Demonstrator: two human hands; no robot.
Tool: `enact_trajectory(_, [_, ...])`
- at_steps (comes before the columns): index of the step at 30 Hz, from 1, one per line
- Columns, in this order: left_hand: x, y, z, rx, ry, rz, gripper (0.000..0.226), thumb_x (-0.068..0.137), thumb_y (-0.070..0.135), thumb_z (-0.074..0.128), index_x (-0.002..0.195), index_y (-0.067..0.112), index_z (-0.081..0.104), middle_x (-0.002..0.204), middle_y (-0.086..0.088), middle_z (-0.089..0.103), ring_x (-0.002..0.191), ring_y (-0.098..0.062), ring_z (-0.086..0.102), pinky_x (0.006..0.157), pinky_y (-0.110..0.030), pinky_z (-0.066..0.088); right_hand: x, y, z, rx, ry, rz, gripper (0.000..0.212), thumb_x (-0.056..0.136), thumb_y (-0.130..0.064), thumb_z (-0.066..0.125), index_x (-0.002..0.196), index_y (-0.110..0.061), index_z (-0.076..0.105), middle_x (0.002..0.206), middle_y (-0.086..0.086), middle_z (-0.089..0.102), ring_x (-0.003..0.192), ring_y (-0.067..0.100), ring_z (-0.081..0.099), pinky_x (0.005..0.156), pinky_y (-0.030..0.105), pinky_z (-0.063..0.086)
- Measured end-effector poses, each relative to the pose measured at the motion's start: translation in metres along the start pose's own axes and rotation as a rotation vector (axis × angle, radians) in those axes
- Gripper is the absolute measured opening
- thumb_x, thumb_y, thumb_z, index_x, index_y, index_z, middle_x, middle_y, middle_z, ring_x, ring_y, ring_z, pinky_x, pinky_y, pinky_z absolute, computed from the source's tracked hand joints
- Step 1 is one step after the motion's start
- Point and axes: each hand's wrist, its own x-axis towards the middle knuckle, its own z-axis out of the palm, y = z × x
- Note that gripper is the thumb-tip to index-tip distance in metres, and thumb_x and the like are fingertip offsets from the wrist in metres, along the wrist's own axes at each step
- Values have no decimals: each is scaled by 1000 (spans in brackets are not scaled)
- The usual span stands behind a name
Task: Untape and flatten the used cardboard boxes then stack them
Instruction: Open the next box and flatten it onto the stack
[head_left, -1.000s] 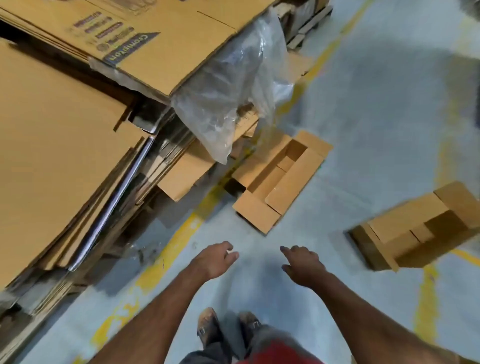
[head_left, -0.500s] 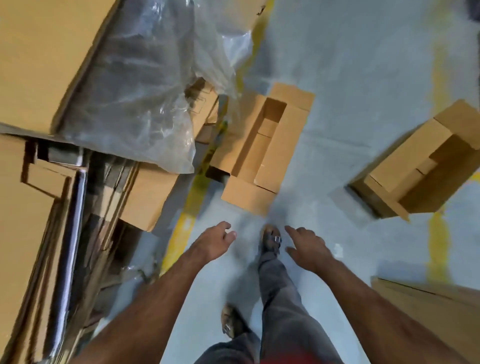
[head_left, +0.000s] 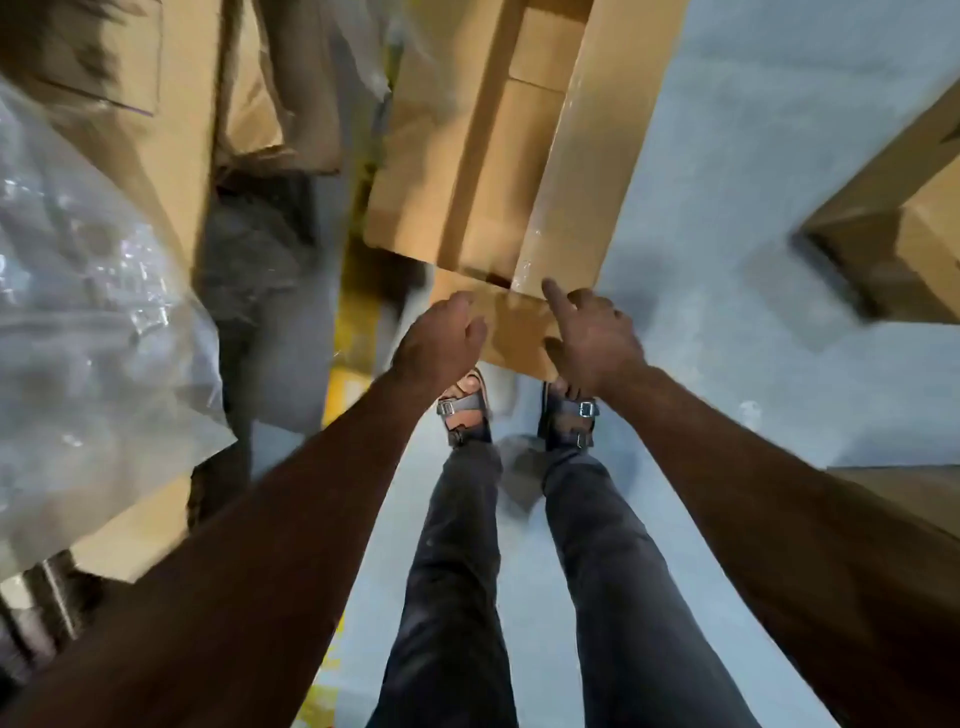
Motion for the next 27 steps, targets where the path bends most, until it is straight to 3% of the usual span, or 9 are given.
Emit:
enact_trajectory(4, [88,-22,23,219,-99,76,45,89,43,39,119,11,52,118,-18,61,110,-40,57,89,-47,49,87,-4,31,-48,23,-14,67,97,-32,52,154,-24,17,142,20,40,125,40,42,99,49,38])
enact_trajectory(7, [138,-35,38,206,-12,5,36,96,38,45,118,11,56,117,-19,61,110,-39,57,91,-43,48,126,-3,56,-65,43,-8,64,96,-31,52,152,-25,20,153,22,24,131,42,35,101,52,38])
enact_trajectory(10, [172,-46,51,273,45,-6,35,97,36,51,119,9,56,121,-19,58,113,-38,55,92,-43,44,154,2,82,-92,80,-35,68,95,-41,53,152,-30,18,162,21,0,145,41,15,107,56,33])
enact_trajectory(13, [193,-56,63,330,118,14,38,96,33,52,126,10,52,126,-18,51,117,-36,50,93,-44,43,177,8,105,-170,91,-46,69,96,-51,48,154,-33,14,163,19,-12,150,38,-5,114,60,21])
enact_trajectory(16, [202,-62,68,410,263,110,43,92,31,54,130,10,50,135,-18,47,122,-36,47,99,-45,39,191,12,110,-212,114,13,58,97,-56,43,147,-30,31,162,18,-15,150,37,-12,115,59,16])
enact_trajectory(19, [210,-67,60,456,405,125,64,88,35,59,145,13,38,154,-22,27,140,-39,29,113,-49,25,180,14,101,-160,208,36,46,96,-54,45,129,-21,48,163,20,-8,150,38,-6,112,59,22])
enact_trajectory(24, [226,-91,18,61,372,-389,99,85,64,57,156,17,7,161,-19,6,149,-36,1,119,-47,4,134,28,84,86,441,60,31,83,-25,57,109,-10,51,158,26,19,140,44,27,91,55,44])
enact_trajectory(25, [232,-108,11,-5,309,-431,106,79,74,56,156,18,9,162,-15,10,149,-33,5,120,-46,5,126,32,84,119,458,74,29,81,-17,55,108,-7,51,157,27,21,137,45,31,89,55,46])
enact_trajectory(27, [241,-137,2,-197,212,-430,116,60,88,60,148,17,32,150,-10,41,138,-28,39,118,-44,27,115,44,79,174,481,124,36,79,-2,52,115,-4,51,155,28,23,131,46,35,85,53,50])
